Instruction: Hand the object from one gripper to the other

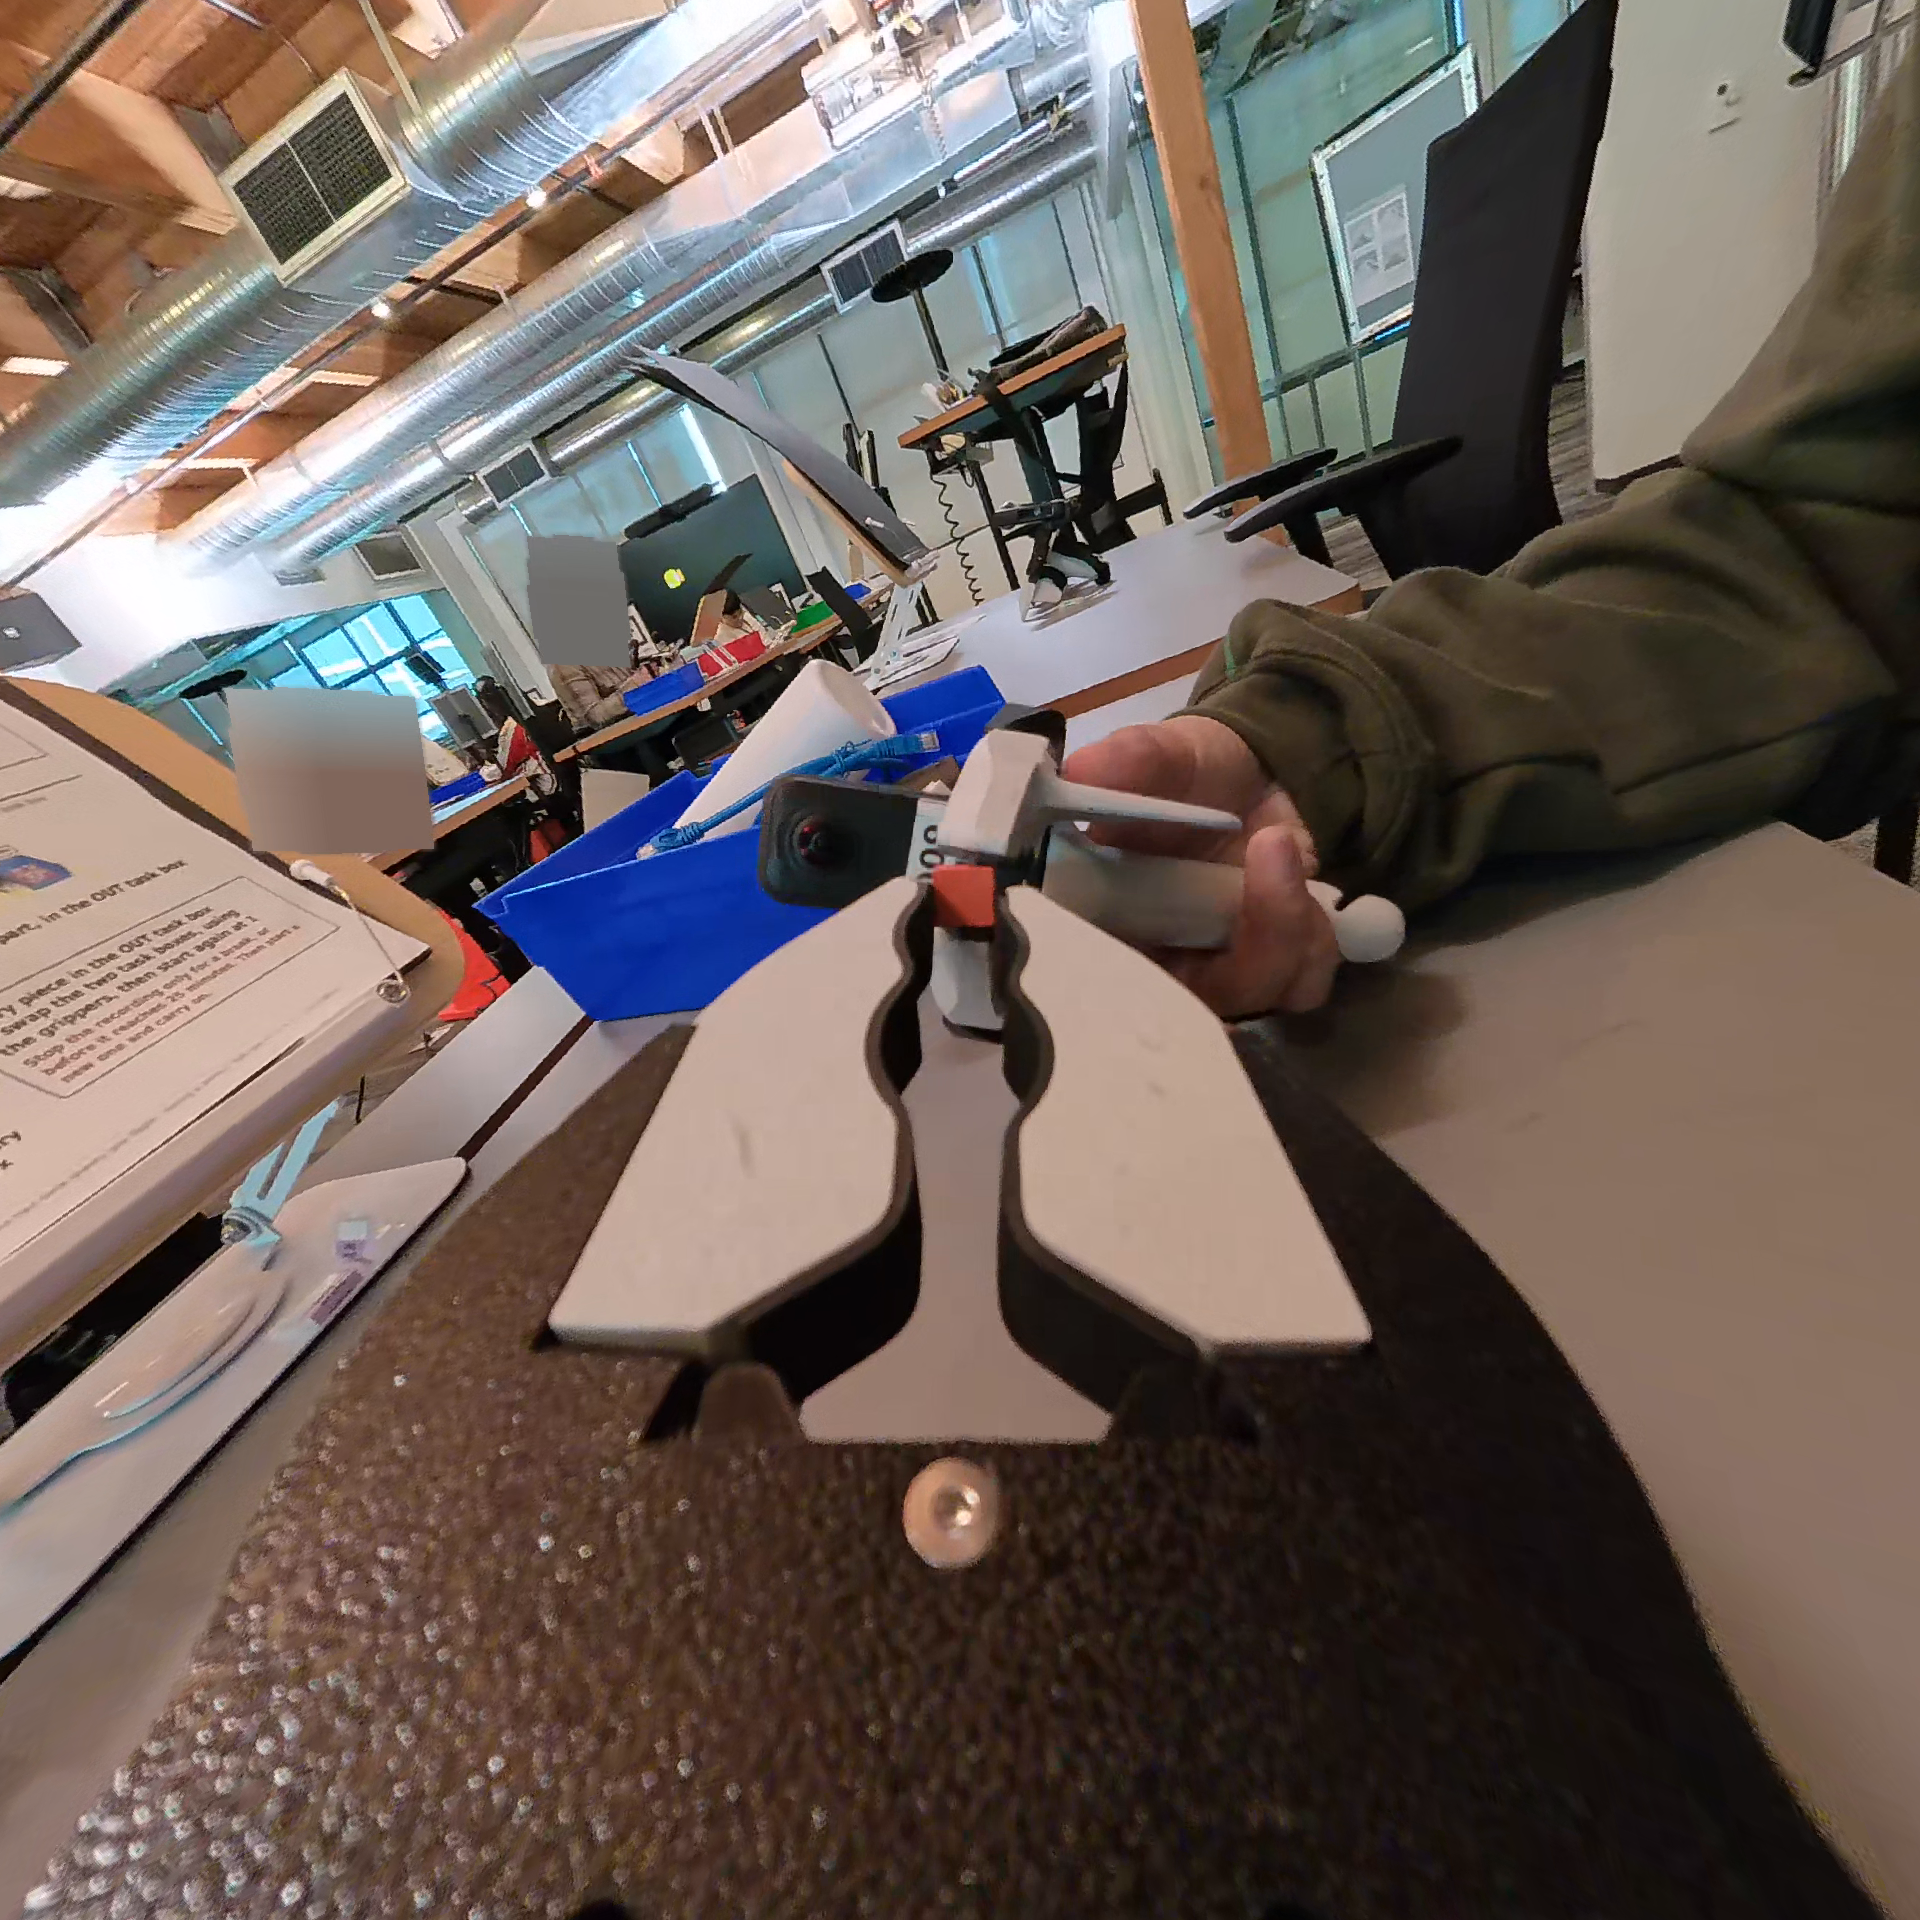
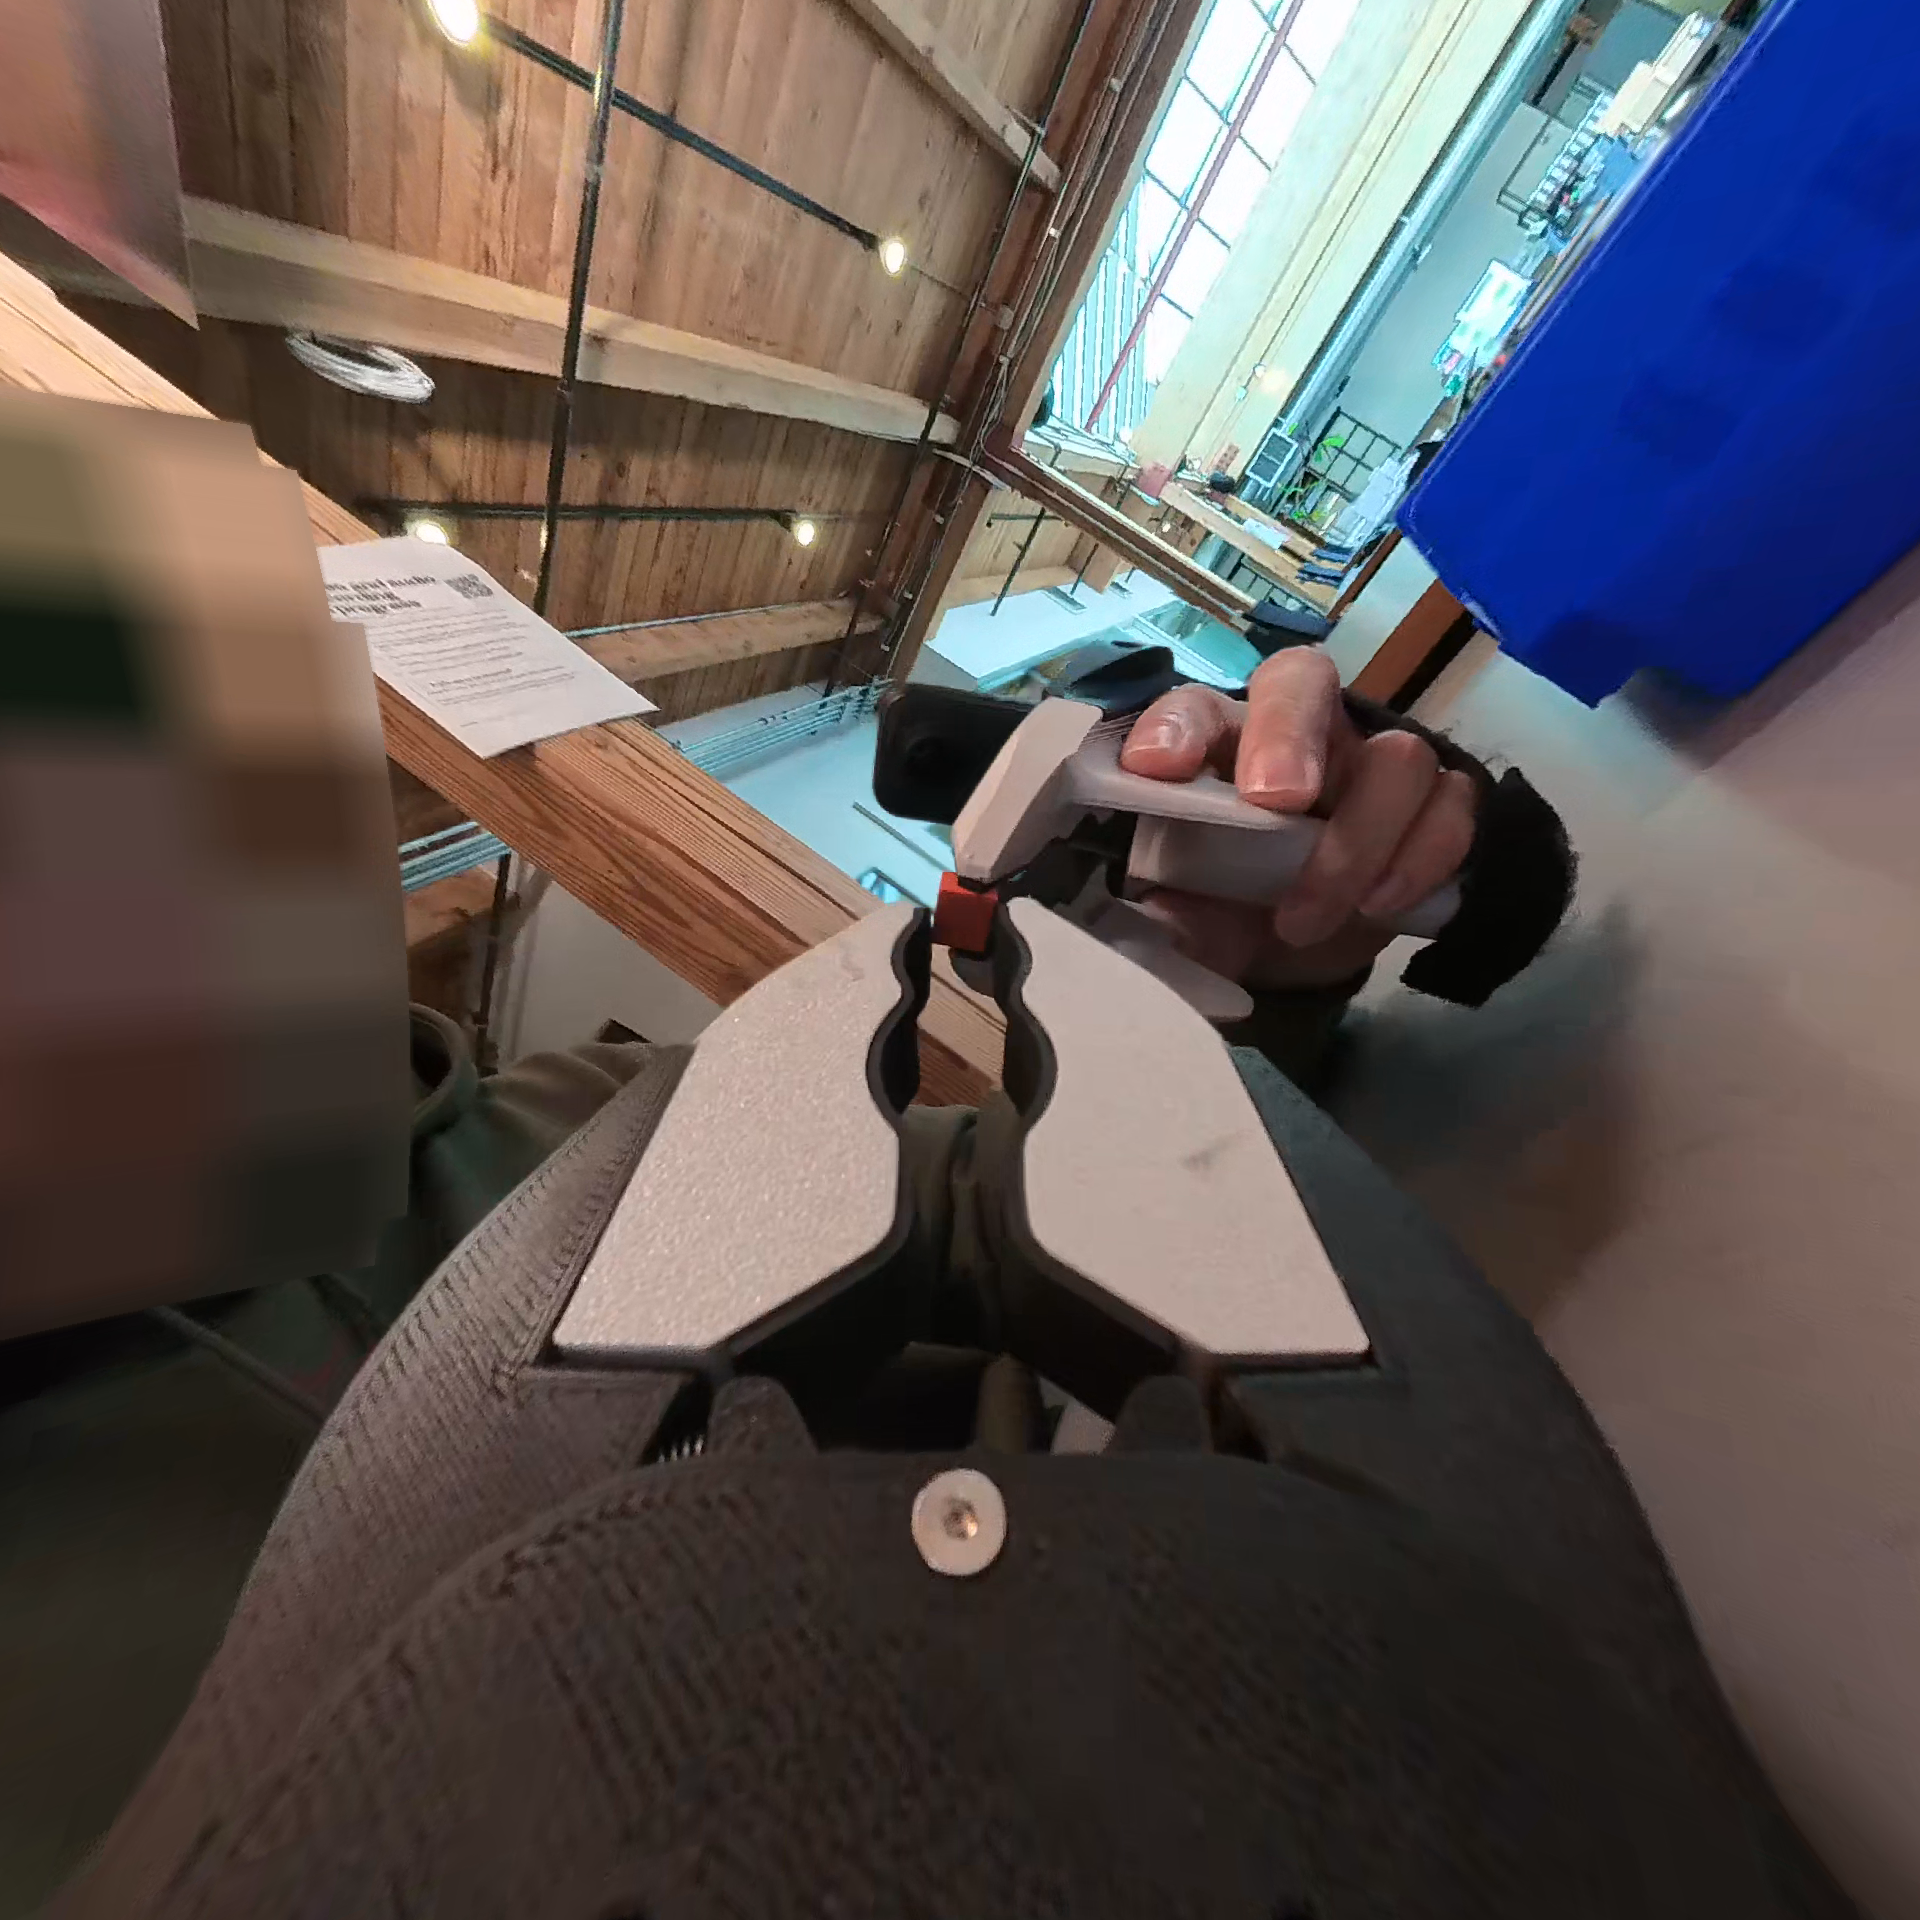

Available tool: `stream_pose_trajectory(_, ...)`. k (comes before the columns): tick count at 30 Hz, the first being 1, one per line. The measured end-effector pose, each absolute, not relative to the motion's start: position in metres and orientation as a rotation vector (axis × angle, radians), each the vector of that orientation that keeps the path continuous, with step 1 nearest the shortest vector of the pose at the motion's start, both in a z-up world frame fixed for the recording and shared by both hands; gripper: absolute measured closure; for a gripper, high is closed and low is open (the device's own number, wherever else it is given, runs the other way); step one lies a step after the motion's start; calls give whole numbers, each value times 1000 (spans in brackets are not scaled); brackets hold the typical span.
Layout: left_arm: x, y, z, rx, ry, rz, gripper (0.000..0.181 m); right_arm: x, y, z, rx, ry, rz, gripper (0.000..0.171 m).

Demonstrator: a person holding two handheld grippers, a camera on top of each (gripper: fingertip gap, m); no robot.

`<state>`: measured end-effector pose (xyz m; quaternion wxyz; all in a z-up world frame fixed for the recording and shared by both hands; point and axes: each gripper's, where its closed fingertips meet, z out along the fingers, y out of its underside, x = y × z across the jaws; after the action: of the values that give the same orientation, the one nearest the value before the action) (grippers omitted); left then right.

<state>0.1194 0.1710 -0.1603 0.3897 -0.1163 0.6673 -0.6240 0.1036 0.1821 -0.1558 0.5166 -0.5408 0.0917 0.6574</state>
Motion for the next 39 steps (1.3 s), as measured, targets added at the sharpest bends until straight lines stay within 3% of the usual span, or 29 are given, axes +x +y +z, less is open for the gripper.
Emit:
stream_pose_trajectory(3, 123, 173, -163, -371, 1701, -1610, 170, 108, 183, -156, -1312, 193, 1511, 161)
stream_pose_trajectory(6, 133, 184, -164, -487, 1652, -1589, 146, 125, 186, -156, -1366, 167, 1277, 160)
stream_pose_trajectory(11, 146, 206, -167, -644, 1603, -1486, 146, 213, 167, -147, -1555, 59, 160, 161)
stream_pose_trajectory(14, 151, 211, -173, -701, 1606, -1452, 149, 297, 108, -132, -1580, 192, -520, 161)
stream_pose_trajectory(17, 154, 211, -180, -732, 1635, -1431, 151, 356, 48, -148, -1723, 358, -899, 161)
stream_pose_trajectory(29, 157, 209, -190, -761, 1703, -1384, 154, 390, -8, -213, -2102, 625, -920, 159)
stream_pose_trajectory(34, 157, 209, -192, -769, 1714, -1373, 154, 393, -3, -201, -2008, 605, -997, 135)
stream_pose_trajectory(36, 157, 210, -190, -778, 1703, -1371, 154, 395, -2, -184, -1937, 562, -1140, 113)
stream_pose_trajectory(39, 154, 213, -175, -770, 1641, -1399, 155, 378, 13, -141, -1724, 396, -1361, 116)
